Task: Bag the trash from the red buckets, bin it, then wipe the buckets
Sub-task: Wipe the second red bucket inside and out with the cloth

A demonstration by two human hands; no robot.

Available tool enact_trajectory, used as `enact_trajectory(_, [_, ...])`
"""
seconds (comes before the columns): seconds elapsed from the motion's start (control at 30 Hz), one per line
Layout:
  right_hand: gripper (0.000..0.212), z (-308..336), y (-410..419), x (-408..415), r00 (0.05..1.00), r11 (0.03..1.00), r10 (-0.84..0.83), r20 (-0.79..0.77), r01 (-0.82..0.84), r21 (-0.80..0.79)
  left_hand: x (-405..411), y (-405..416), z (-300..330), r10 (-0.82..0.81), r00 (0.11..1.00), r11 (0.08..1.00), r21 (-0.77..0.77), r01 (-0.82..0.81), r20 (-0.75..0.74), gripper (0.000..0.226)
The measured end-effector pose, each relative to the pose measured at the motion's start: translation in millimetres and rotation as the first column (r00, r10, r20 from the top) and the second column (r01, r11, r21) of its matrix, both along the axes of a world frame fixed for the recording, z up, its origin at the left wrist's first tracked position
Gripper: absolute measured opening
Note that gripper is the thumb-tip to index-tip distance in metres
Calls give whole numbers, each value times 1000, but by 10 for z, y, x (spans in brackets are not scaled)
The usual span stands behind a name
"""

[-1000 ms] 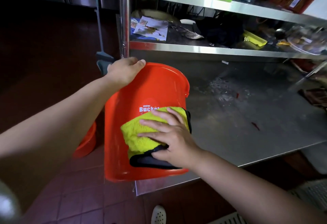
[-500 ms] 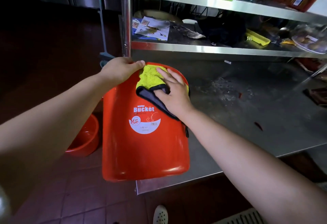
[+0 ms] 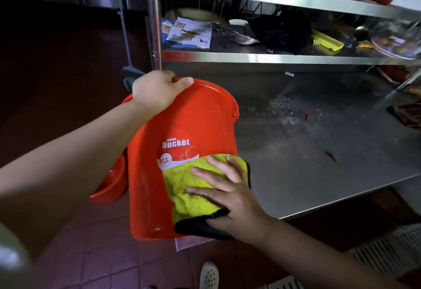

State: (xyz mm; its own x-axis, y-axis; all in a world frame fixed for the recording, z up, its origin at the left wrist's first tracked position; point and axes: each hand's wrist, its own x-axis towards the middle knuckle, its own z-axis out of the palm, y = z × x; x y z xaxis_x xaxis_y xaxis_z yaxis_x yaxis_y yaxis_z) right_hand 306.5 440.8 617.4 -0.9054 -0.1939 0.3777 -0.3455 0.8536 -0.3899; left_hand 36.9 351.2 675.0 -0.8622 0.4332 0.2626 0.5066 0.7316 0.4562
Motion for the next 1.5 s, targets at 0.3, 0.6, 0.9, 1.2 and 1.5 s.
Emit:
enact_trajectory(0.3, [48, 354, 467, -873, 998, 993, -43, -47, 48, 108, -59, 27, -95, -129, 965, 977, 195, 84, 230, 58])
enact_trajectory(0.6, [56, 460, 536, -1447, 938, 927, -343, 54, 347, -145, -166, -173, -193, -80, 957, 976, 216, 19, 277, 59])
enact_trajectory(0.9, [48, 302, -286, -631, 998, 964, -2, 60, -14, 264, -279, -531, -89, -235, 831, 902, 431, -6, 504, 20])
enact_trajectory(1.2, [43, 327, -263, -1092, 998, 958, -61, -4, 59, 279, -290, -351, -33, -287, 791, 913, 404, 55, 540, 34])
enact_trajectory(1.5, [58, 387, 275, -1428, 917, 890, -389, 91, 399, -218, -205, -477, 24, -272, 803, 913, 406, 40, 531, 45])
